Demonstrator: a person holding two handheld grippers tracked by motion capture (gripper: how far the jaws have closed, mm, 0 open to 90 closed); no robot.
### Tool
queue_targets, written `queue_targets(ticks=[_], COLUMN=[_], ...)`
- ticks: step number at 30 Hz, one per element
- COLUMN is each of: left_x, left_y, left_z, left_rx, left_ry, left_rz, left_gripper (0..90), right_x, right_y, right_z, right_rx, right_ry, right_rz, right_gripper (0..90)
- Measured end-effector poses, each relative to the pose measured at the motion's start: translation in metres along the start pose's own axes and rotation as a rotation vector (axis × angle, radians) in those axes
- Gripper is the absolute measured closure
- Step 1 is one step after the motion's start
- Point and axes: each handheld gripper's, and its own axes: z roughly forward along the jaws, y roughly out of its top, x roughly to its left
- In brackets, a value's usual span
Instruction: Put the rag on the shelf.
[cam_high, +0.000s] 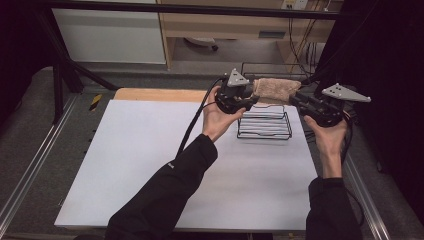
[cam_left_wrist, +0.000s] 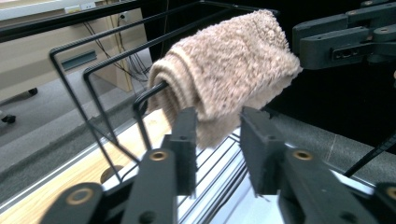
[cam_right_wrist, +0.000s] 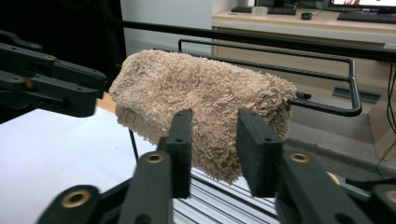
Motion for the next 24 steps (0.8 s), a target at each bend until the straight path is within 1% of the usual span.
queue_targets(ticks=[3, 6, 8, 11, 13, 17, 19, 22, 23, 24], left_x=[0.003, 0.007, 0.009, 0.014, 0.017, 0.024, 0.028, 0.034, 0.035, 0.037], left_y=[-0.004, -0.011, -0.016, -0.027, -0.035, -0.052, -0.063, -0.081, -0.085, -0.094], left_z=[-0.008, -0.017, -0.023, -0.034, -0.042, -0.059, -0.07, -0.087, -0.092, -0.099], left_rx=[0.007, 0.016, 0.027, 0.037, 0.043, 0.064, 0.081, 0.098, 0.101, 0.105], left_ry=[0.004, 0.01, 0.01, 0.015, 0.015, 0.031, 0.036, 0.048, 0.052, 0.058], left_rz=[-0.006, -0.022, -0.032, -0.037, -0.047, -0.052, -0.061, -0.069, -0.072, -0.076], left_gripper=[59.9, 55.5, 51.3, 46.4, 42.4, 35.0, 31.1, 27.2, 25.7, 24.9], right_x=[0.003, 0.005, 0.006, 0.009, 0.011, 0.017, 0.02, 0.027, 0.03, 0.032], right_y=[0.001, 0.002, 0.001, -0.001, -0.003, -0.009, -0.012, -0.02, -0.023, -0.025], right_z=[-0.002, -0.004, -0.006, -0.008, -0.009, -0.01, -0.011, -0.01, -0.01, -0.009], right_rx=[0.003, 0.019, 0.023, 0.028, 0.037, 0.053, 0.062, 0.073, 0.076, 0.076], right_ry=[0.003, -0.002, -0.001, -0.001, 0.006, 0.019, 0.027, 0.055, 0.061, 0.063], right_rz=[0.006, 0.011, 0.023, 0.03, 0.031, 0.03, 0.042, 0.05, 0.049, 0.051], right_gripper=[58.6, 50.5, 44.6, 35.3, 28.4, 18.6, 13.8, 9.5, 8.5, 7.0])
